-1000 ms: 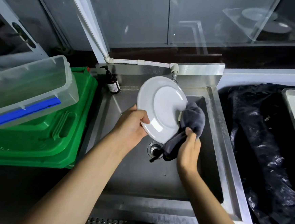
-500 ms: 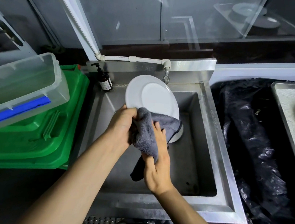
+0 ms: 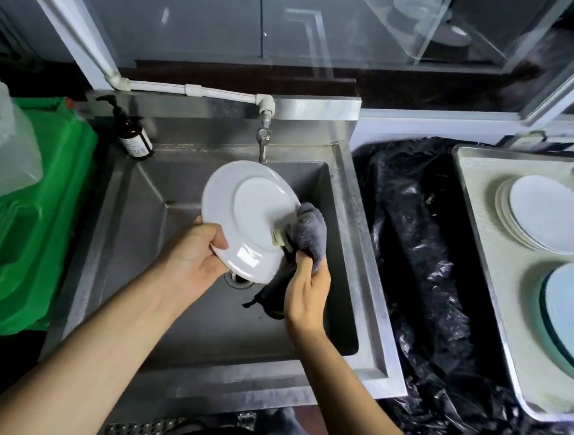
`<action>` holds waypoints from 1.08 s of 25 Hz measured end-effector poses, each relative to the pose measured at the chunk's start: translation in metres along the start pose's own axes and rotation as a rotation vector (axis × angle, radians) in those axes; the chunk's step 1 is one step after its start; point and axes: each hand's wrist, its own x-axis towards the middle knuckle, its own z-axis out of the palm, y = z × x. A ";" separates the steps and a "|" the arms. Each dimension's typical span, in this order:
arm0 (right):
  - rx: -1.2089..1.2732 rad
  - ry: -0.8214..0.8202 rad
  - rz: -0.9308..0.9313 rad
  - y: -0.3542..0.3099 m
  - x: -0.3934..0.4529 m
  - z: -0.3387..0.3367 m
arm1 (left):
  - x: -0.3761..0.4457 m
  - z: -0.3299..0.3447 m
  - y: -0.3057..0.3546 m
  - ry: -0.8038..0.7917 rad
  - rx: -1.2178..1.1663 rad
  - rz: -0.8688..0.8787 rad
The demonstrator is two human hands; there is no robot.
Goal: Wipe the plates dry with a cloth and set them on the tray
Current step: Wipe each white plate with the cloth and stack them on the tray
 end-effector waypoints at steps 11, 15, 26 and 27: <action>-1.058 0.026 -0.386 0.018 0.111 -0.108 | 0.009 0.011 -0.038 0.019 0.014 -0.100; -1.533 -0.362 -0.098 0.054 0.120 -0.130 | 0.009 0.017 -0.043 0.073 -0.023 -0.122; -0.777 -0.285 -0.897 0.015 0.082 -0.102 | 0.001 0.019 -0.038 0.103 -0.342 -0.203; -0.793 -0.271 -0.930 0.009 0.081 -0.104 | 0.001 0.016 -0.037 0.110 -0.364 -0.204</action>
